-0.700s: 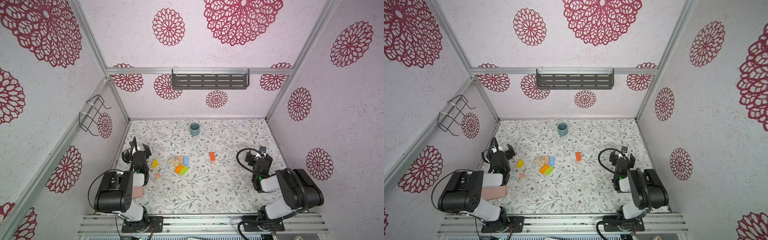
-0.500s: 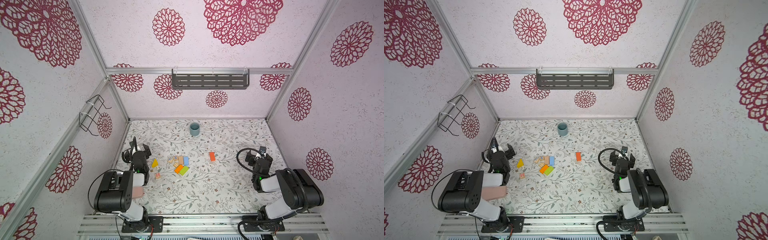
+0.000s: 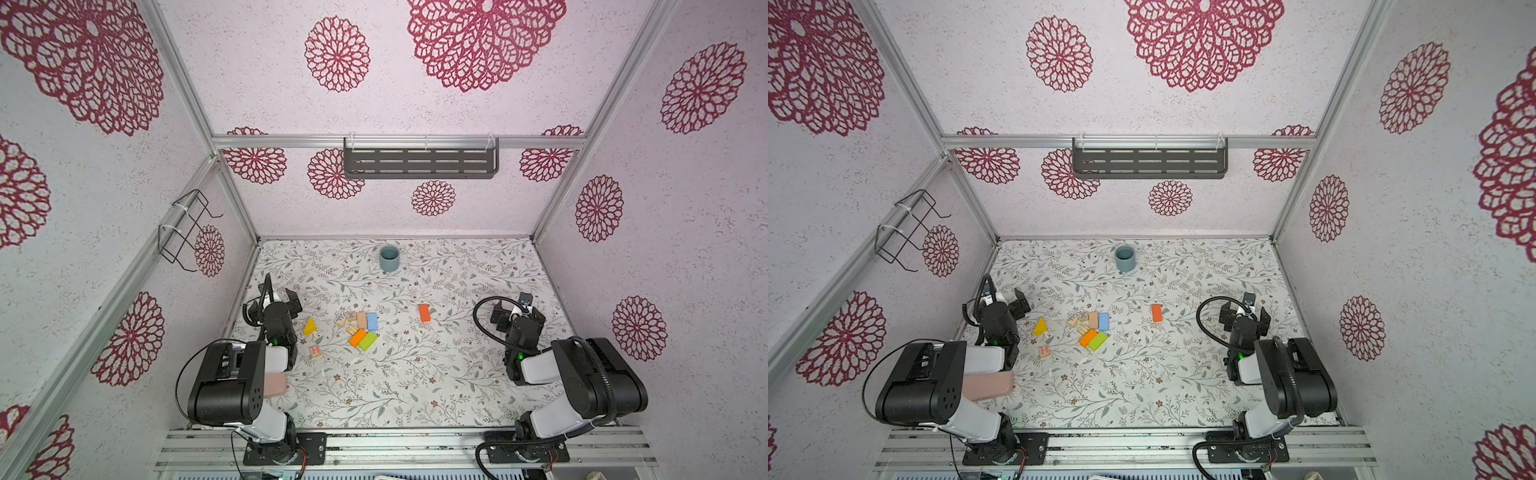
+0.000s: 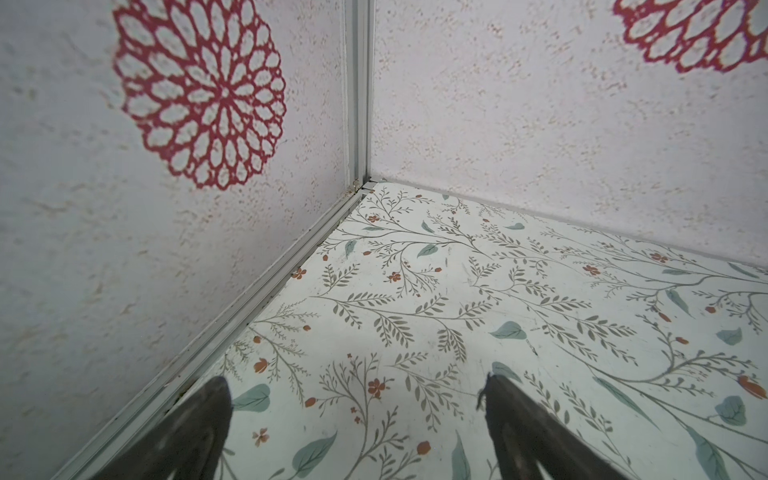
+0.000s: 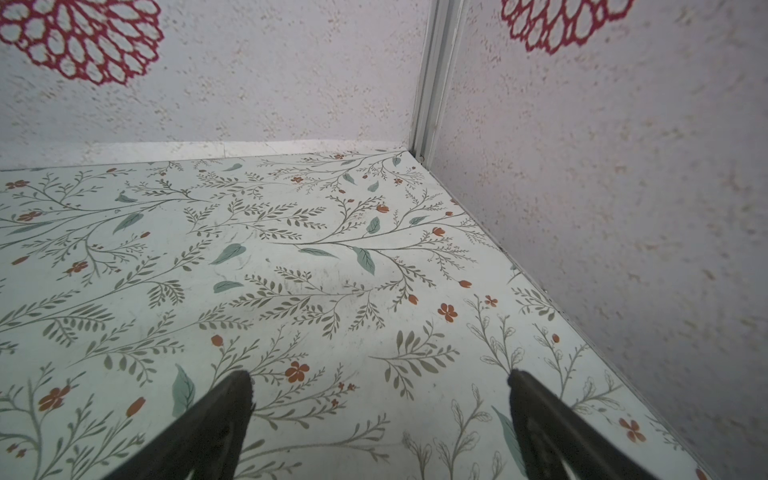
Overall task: Build the wood block tower
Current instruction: 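Raise both arms from rest toward the blocks on the table, then grasp the red-orange bar with the right gripper while the left moves over the pile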
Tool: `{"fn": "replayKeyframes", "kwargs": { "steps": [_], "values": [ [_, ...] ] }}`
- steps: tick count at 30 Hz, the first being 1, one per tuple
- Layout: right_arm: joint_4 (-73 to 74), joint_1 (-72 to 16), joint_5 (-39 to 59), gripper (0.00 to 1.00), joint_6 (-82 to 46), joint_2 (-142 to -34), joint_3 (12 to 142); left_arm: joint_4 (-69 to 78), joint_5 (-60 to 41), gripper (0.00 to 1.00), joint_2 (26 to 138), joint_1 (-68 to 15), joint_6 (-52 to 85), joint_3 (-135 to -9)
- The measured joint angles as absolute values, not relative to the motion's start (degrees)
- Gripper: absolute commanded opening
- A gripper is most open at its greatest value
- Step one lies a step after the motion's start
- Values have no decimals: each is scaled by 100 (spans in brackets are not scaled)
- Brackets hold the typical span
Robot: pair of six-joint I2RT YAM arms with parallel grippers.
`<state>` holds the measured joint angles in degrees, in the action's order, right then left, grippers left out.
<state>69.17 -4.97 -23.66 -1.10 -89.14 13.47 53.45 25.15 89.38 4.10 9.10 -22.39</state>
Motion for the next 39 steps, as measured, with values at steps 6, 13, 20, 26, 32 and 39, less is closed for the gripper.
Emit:
{"fn": "replayKeyframes", "kwargs": {
  "steps": [6,13,20,26,32,39],
  "values": [
    [6895,-377,-2217,99,-132,-8914,1347,5155,2338,97,8938,521,989,-2298],
    [7032,-375,-2233,99,-156,-8779,1188,4438,2357,97,8650,519,1022,-2484],
    [5568,-770,-2768,99,-165,-6954,1334,2255,2134,97,7116,499,1315,-3734],
    [3223,-792,-2641,89,-805,-5317,2888,40,2250,97,6469,-143,1946,-5474],
    [886,-1219,-2040,86,-1321,-5494,4200,-1673,2571,97,5791,-1479,2661,-6018],
    [-1068,-2274,-1417,83,-1619,-6501,5096,-2635,2954,97,5959,-2523,3463,-6040]
  ]
}}
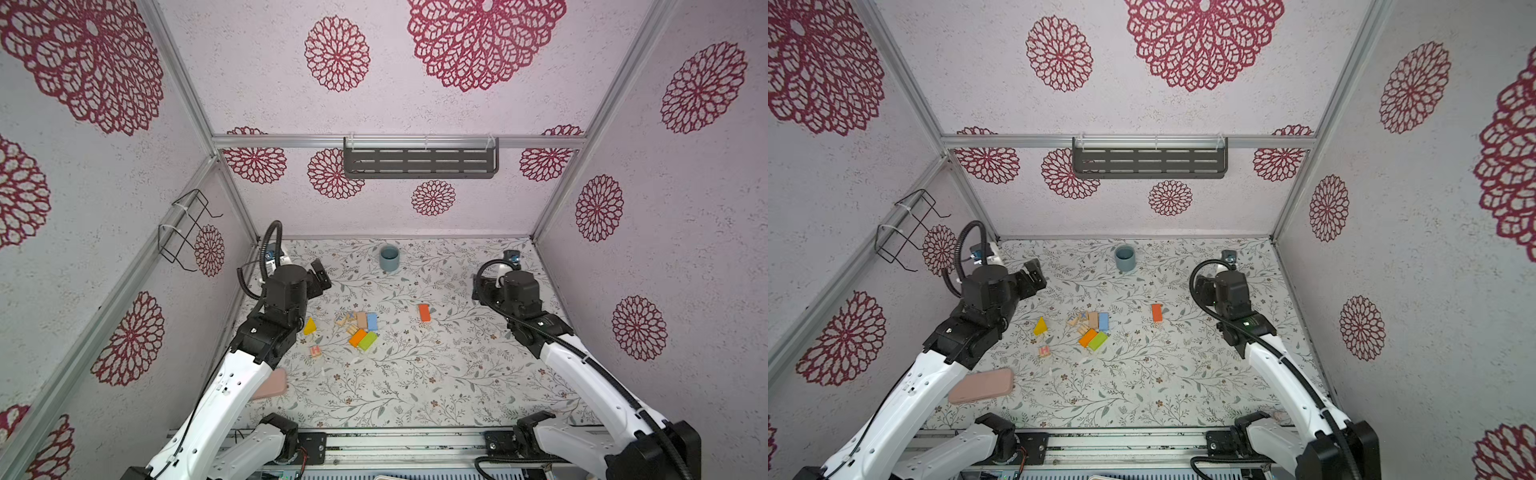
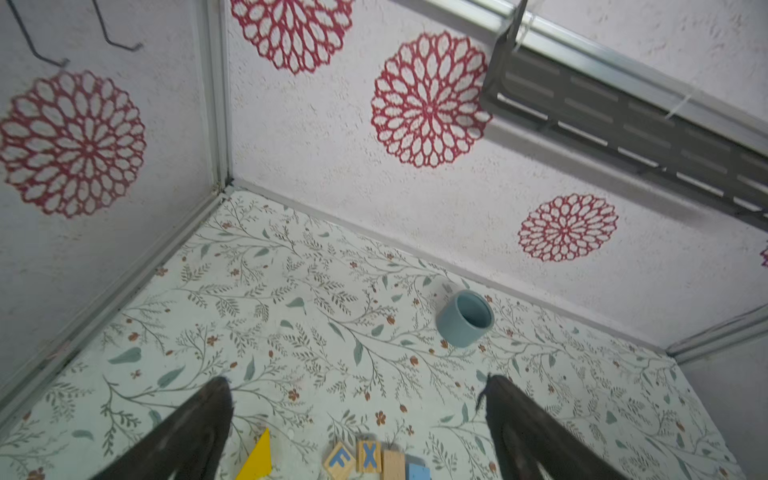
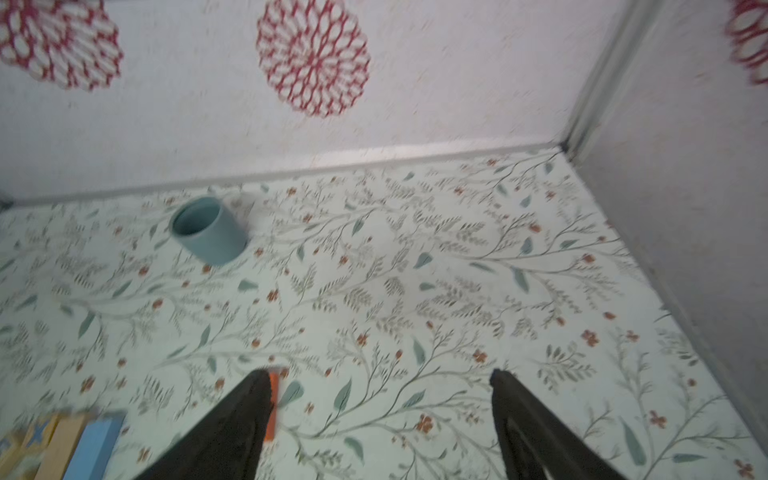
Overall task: Build the wood block tower
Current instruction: 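Grasp the red-orange bar with the right gripper while the left moves over the pile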
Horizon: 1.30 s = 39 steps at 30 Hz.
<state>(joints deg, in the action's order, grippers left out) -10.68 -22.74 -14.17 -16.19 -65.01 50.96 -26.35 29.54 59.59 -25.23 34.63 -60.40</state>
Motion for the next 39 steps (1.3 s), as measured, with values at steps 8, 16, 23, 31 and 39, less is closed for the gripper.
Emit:
{"fn": "replayKeyframes", "kwargs": {
  "steps": [8,16,23,31,39],
  "values": [
    [-1826,-2882,-1015,66,-1922,-7655,5778,-2856,2526,97,7321,-2781,3778,-6283],
    [-2088,-3085,-696,58,-1953,-9021,6329,-2213,1940,99,7437,-2768,3854,-5732],
    [-2274,-3284,-548,58,-1953,-10003,7107,-2018,1675,99,7426,-2735,4005,-5124],
    [-2397,-3361,-471,57,-1953,-10812,7577,-1870,1575,97,7424,-2694,4095,-5030],
    [-2576,-3385,-484,53,-1953,-11432,7920,-2169,1898,97,7295,-2630,4322,-4956]
  ]
}}
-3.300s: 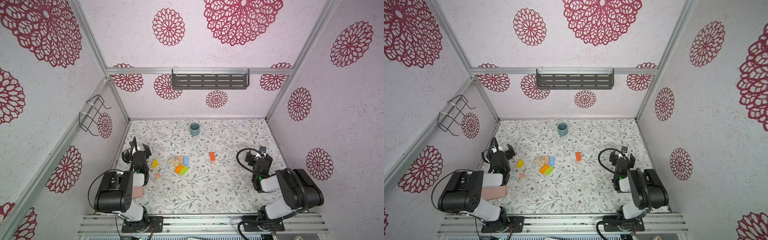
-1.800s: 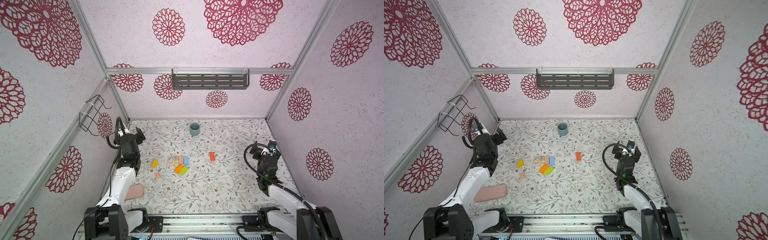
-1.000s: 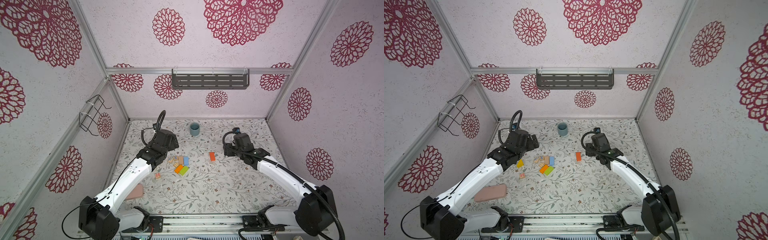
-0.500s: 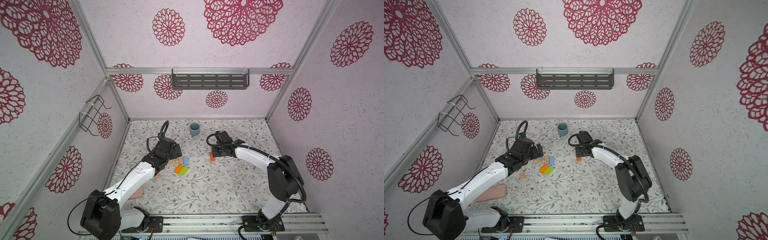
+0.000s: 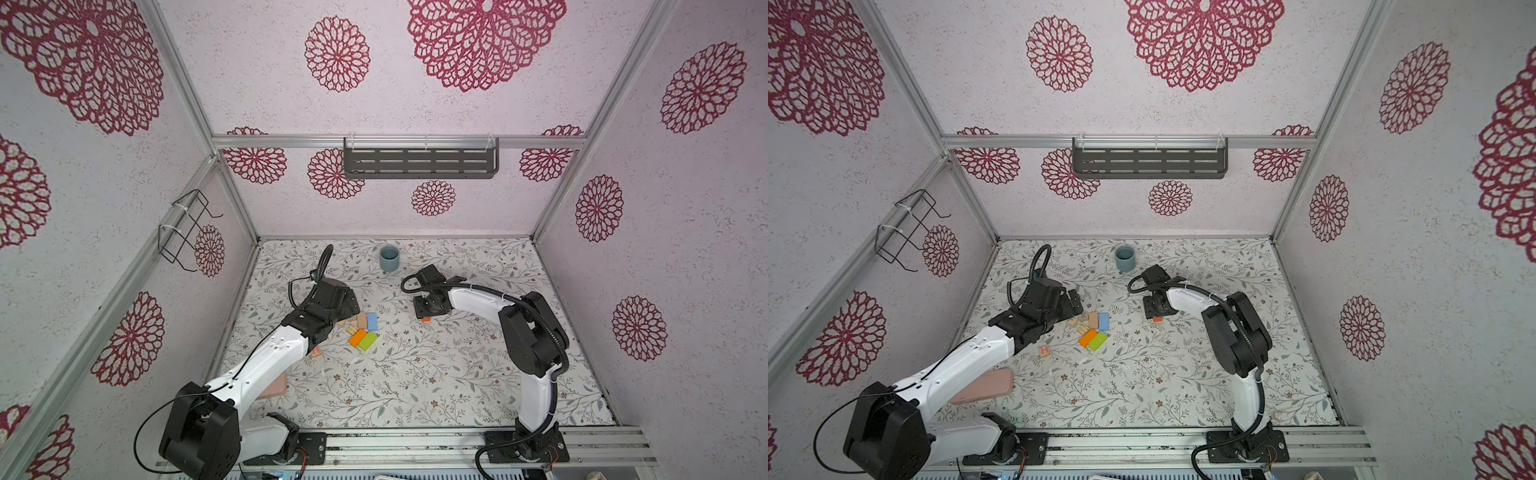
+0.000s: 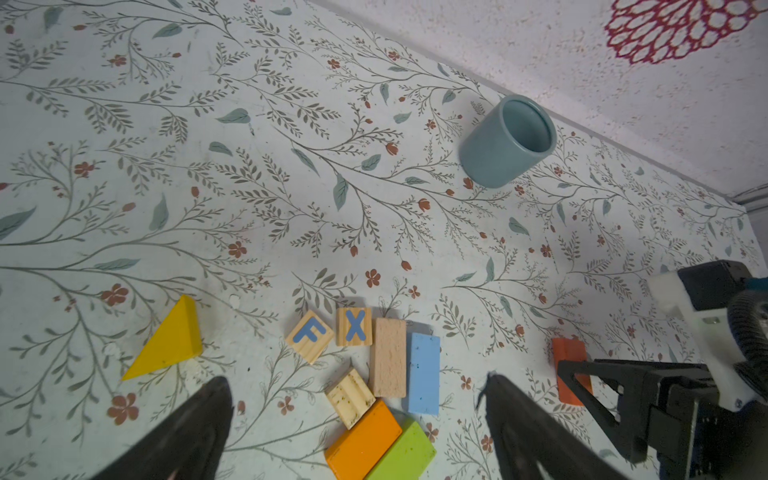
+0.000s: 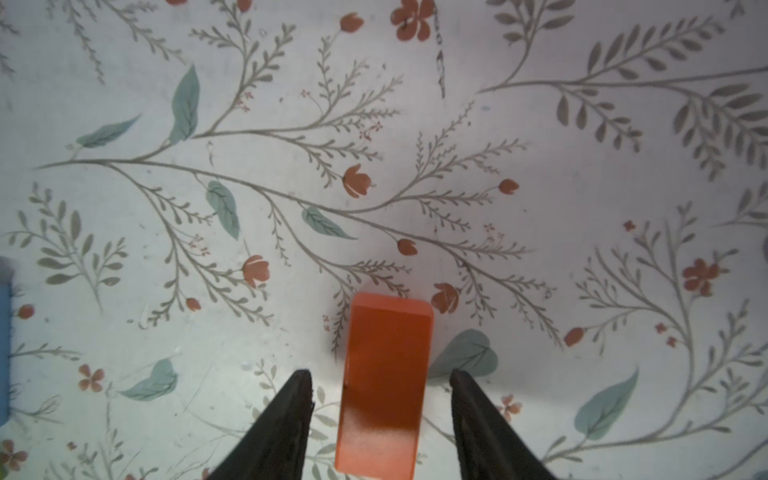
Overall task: Build the wood block tower
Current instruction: 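Grasp the red-orange bar with the right gripper while the left moves over the pile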
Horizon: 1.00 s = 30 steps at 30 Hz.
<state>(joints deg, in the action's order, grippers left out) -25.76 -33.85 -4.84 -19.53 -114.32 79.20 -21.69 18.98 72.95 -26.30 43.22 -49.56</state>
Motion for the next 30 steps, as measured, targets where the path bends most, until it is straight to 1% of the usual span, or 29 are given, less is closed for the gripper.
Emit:
{"fn": "replayKeyframes", "kwargs": {
  "steps": [6,12,15,20,25,30],
  "values": [
    [-2735,-3446,-548,45,-1916,-11775,8337,-2307,2073,97,7067,-2578,4327,-4864],
    [-2888,-3472,-587,36,-1914,-11885,8477,-2381,2049,97,7015,-2491,4357,-4783],
    [-2941,-3472,-604,29,-1909,-11913,8523,-2399,2014,97,6991,-2484,4362,-4781],
    [-2971,-3479,-622,20,-1887,-11913,8530,-2451,1962,97,6866,-2484,4375,-4683],
    [-2967,-3483,-615,19,-1905,-11839,8429,-2475,1804,97,6796,-2482,4366,-4678],
    [-3129,-3487,-617,19,-2117,-11456,8040,-2556,1706,97,6783,-2480,4333,-4678]
  ]
}}
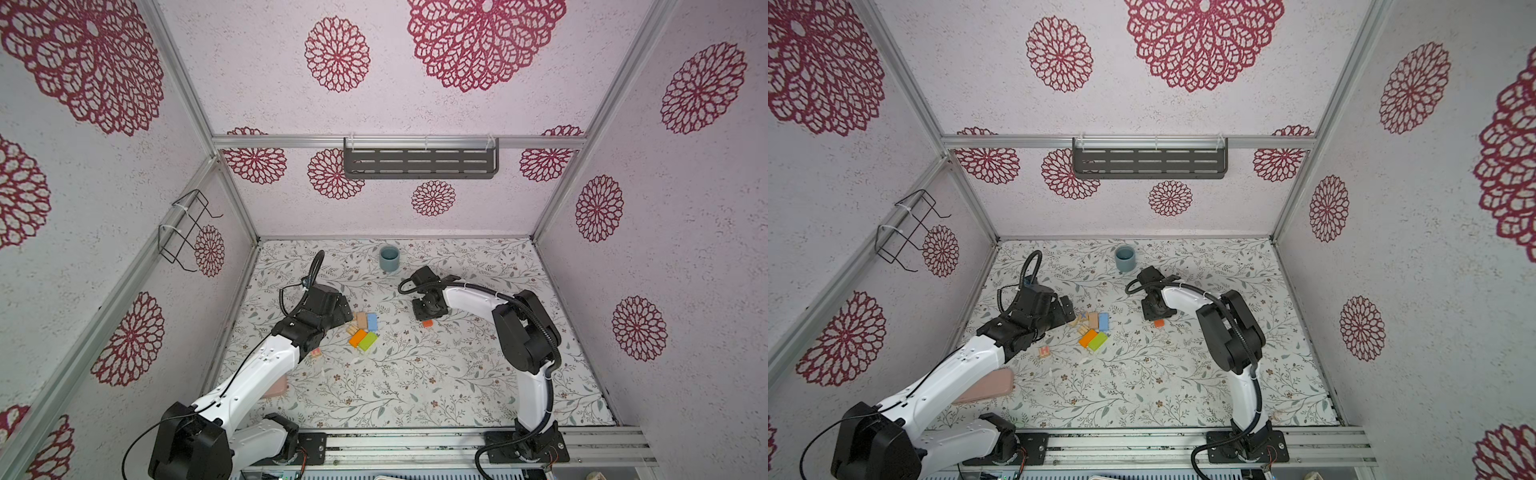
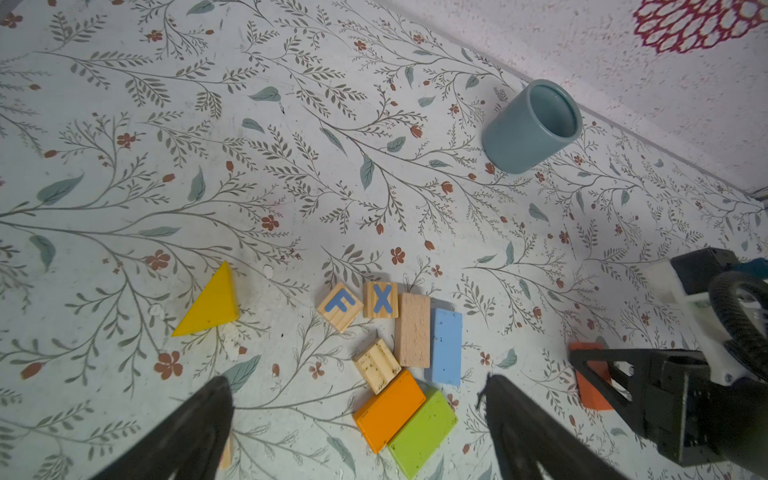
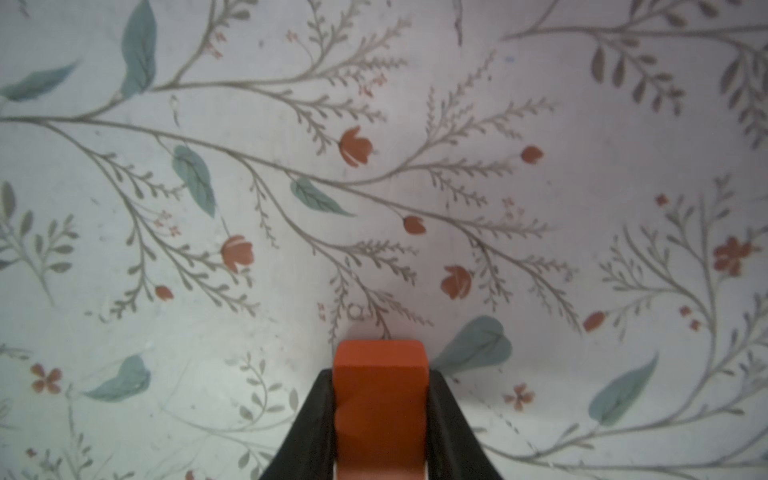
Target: Build the wood block tower
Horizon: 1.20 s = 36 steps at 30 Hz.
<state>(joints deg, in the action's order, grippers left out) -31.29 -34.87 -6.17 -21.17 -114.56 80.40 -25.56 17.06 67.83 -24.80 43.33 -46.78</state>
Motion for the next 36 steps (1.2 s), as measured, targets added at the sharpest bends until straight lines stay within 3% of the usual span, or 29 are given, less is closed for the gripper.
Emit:
{"fn": "replayKeyframes", "kwargs": {
  "steps": [11,17,21,27,34,36],
  "values": [
    [-3094,-3651,-659,19,-2982,-10748,7227,-2703,1376,100,6895,-2521,4202,-4797],
    [-2864,-3815,-790,20,-3376,-10626,6788,-2751,1297,85,7207,-2630,4182,-4799],
    [-2759,-3826,-858,24,-3505,-10589,6687,-2818,1262,73,7415,-2738,4160,-4901],
    [-2547,-3826,-878,31,-3553,-10573,6639,-2840,1247,65,7738,-2851,4115,-5105],
    [-2445,-3826,-886,48,-3518,-10562,6576,-2908,1247,65,7975,-2873,4062,-5269],
    [-2440,-3826,-888,50,-3489,-10527,6576,-2956,1245,69,8012,-2873,4040,-5301]
  ]
}}
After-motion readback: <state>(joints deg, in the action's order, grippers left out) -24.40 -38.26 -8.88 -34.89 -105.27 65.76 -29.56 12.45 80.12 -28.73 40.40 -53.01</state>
